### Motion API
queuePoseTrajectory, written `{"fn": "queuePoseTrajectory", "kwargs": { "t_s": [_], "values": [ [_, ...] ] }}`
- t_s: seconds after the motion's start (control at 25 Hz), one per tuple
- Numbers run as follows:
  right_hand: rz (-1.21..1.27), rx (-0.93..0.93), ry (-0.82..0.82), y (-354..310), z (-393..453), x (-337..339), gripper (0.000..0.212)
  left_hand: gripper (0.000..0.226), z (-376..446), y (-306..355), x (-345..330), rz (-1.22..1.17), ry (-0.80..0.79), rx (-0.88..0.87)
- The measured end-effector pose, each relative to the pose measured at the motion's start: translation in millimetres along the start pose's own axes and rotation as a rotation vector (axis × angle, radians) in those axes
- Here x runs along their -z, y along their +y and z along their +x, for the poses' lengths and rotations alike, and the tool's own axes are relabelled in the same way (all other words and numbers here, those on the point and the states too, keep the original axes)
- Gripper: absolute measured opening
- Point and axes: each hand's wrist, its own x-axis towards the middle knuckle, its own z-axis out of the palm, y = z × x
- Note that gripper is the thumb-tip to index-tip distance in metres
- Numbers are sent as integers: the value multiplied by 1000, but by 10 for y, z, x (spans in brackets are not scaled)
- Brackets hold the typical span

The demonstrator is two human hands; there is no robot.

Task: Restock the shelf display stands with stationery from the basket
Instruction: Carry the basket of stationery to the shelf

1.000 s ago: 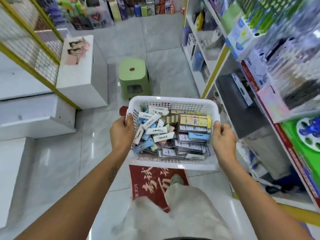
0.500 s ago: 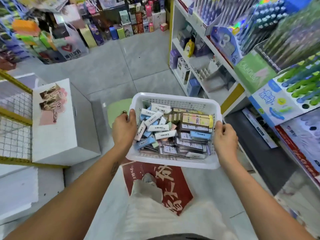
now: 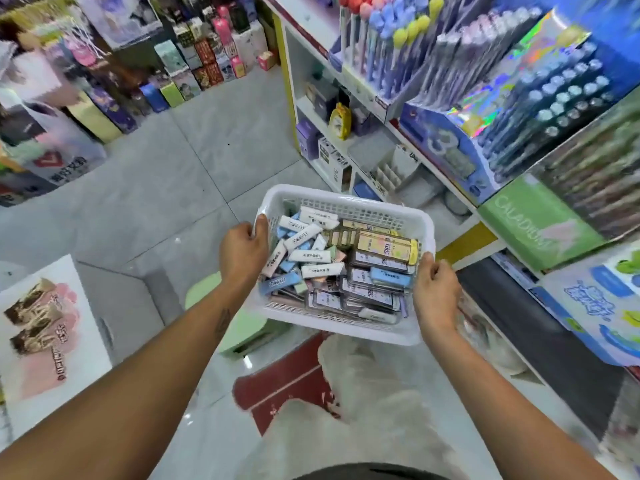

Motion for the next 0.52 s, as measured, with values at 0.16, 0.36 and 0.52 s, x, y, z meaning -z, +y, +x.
{"fn": "queuePoseTrajectory", "kwargs": {
  "t_s": [0.16,0.36,0.52],
  "values": [
    [8,-77,30,-279,491,-482,39,53,883,235,-246,95,-28,-82],
    [42,-185,40,-620,919,-981,39,54,1820,488,-389,183,-107,-133],
    [129,-284,63,-709,1225,-1526,39,56,2605,577,-674,251,-154,-204]
  ]
}}
